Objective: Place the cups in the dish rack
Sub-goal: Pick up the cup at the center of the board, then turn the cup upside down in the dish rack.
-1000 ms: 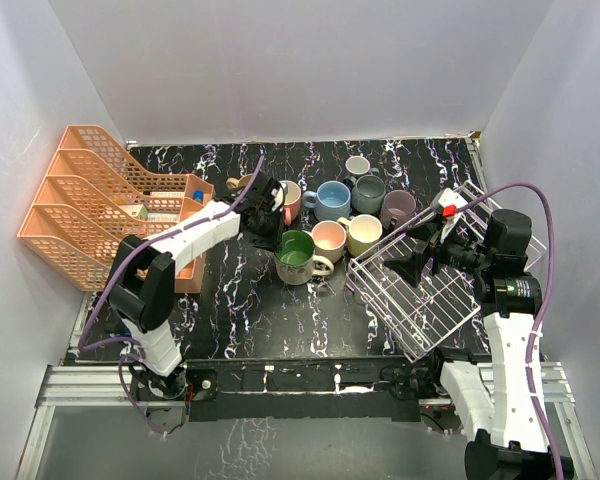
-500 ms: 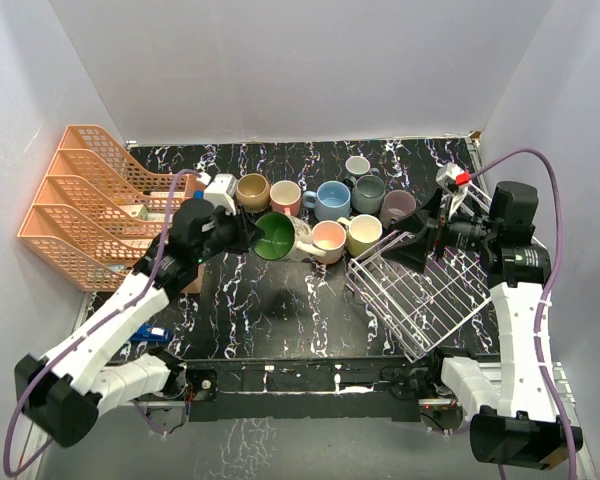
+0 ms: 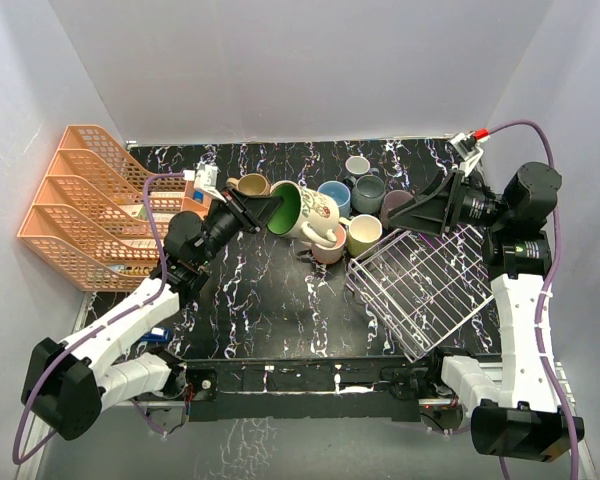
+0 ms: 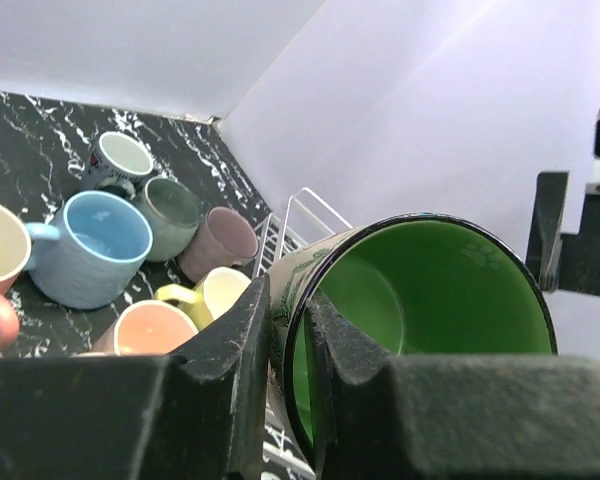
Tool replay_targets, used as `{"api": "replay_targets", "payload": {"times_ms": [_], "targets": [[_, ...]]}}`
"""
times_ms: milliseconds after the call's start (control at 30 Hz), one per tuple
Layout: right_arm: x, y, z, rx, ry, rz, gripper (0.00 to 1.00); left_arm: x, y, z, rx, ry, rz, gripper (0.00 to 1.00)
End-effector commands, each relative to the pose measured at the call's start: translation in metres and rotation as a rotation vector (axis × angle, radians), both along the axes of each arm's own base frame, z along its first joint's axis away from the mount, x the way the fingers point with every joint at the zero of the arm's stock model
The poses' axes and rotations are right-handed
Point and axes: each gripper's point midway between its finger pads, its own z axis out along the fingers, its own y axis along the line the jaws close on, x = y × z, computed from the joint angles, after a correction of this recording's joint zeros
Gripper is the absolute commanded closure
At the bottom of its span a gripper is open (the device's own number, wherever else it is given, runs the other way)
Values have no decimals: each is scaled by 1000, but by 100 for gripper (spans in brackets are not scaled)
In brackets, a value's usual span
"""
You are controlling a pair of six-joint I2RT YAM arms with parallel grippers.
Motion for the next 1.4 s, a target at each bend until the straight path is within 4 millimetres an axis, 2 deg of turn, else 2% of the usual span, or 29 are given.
{"api": "replay_targets", "payload": {"times_ms": [0, 67, 200, 367, 567, 900, 1067, 1167, 1233, 1367], "targets": [[-9, 3, 8, 29, 90, 18, 2, -8, 10, 113, -238, -235, 12, 100], [-8, 3, 0, 33, 115, 15, 2, -1, 8, 104, -201, -186, 31, 100], [-3, 5, -24, 53, 207, -4, 1, 1, 13, 92, -221, -156, 59, 100], [1, 16, -41, 69, 300, 5, 1, 3, 16, 105, -291, -212, 67, 100], [12, 23, -39, 112, 408, -28, 1, 11, 15, 129, -378, -287, 88, 100], [27, 49, -24, 202, 502, -9, 3, 19, -11, 145, -422, -360, 129, 100], [43, 55, -28, 242, 563, -46, 4, 21, -24, 149, -448, -382, 123, 100], [52, 55, -28, 268, 581, -70, 4, 14, -28, 156, -463, -407, 99, 100], [56, 55, -25, 287, 586, -78, 6, 14, -37, 148, -452, -407, 76, 100], [61, 54, -15, 318, 568, -84, 10, 5, -39, 139, -438, -433, 46, 100]]}}
